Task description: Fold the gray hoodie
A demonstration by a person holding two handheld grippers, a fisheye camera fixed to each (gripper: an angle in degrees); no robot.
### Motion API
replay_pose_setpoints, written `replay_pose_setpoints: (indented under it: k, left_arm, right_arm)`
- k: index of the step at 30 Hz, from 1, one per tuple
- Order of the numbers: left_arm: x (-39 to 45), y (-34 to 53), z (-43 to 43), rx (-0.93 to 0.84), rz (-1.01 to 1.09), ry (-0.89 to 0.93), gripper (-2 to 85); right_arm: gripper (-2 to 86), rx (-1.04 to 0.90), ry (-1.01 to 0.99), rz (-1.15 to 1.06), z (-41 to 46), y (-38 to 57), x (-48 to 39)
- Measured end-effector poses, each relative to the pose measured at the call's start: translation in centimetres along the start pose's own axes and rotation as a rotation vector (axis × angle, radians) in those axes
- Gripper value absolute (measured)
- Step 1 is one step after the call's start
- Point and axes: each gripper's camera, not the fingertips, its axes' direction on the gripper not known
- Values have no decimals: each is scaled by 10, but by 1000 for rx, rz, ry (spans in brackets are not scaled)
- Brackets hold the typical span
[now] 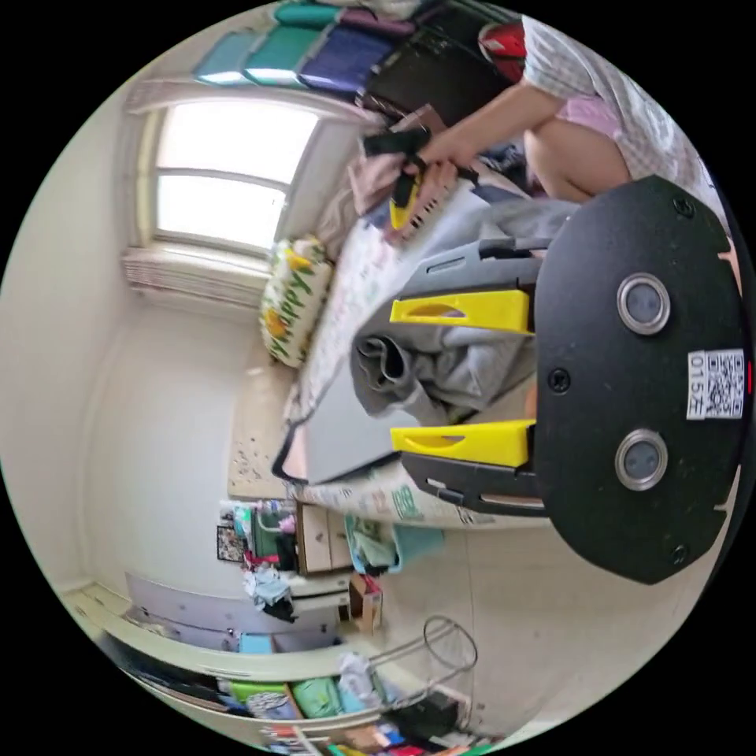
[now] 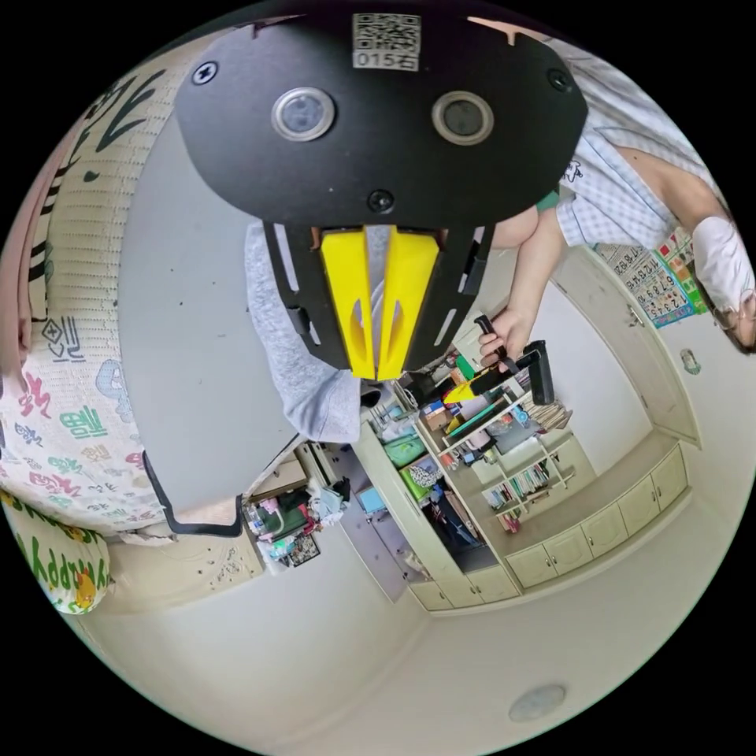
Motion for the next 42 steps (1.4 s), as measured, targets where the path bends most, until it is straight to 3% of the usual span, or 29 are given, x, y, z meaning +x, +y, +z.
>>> replay_pose_setpoints:
  k: [4, 10, 12, 16, 22, 27, 31, 35, 37, 39, 42]
  left_arm:
    - [3, -7, 60, -206, 9, 293, 144]
    - [32, -14, 120, -420, 81, 421, 130]
    - [43, -21, 115, -379, 118, 408, 107]
    - [63, -39, 102, -270, 124, 609, 61]
    - [128, -52, 114, -287, 256, 799, 60]
    - [137, -61, 93, -216, 283, 715, 68]
    - [90, -60, 51, 2, 64, 447, 76]
    - [56, -45, 48, 86, -132, 243, 93]
    - [57, -42, 72, -19, -100, 165, 136]
    - [71, -44, 87, -82, -32, 225, 159]
    - [113, -48, 96, -88, 137, 191, 168]
  right_arm:
    - [80, -119, -13, -3, 21, 2, 19]
    - [151, -304, -48, -3, 68, 3, 31]
    - [157, -301, -26, 13, 69, 5, 40]
    - [120, -323, -59, 21, 60, 13, 65]
    - [40, -385, -191, 49, 41, 20, 92]
    - [11, -245, -236, 44, -28, 19, 114]
    - [6, 65, -375, 134, -126, 27, 150]
    - [5, 98, -298, 127, -171, 34, 166]
    - [5, 130, -342, 156, -189, 38, 180]
    - [5, 134, -353, 176, -198, 41, 189]
    - [5, 126, -351, 183, -211, 41, 199]
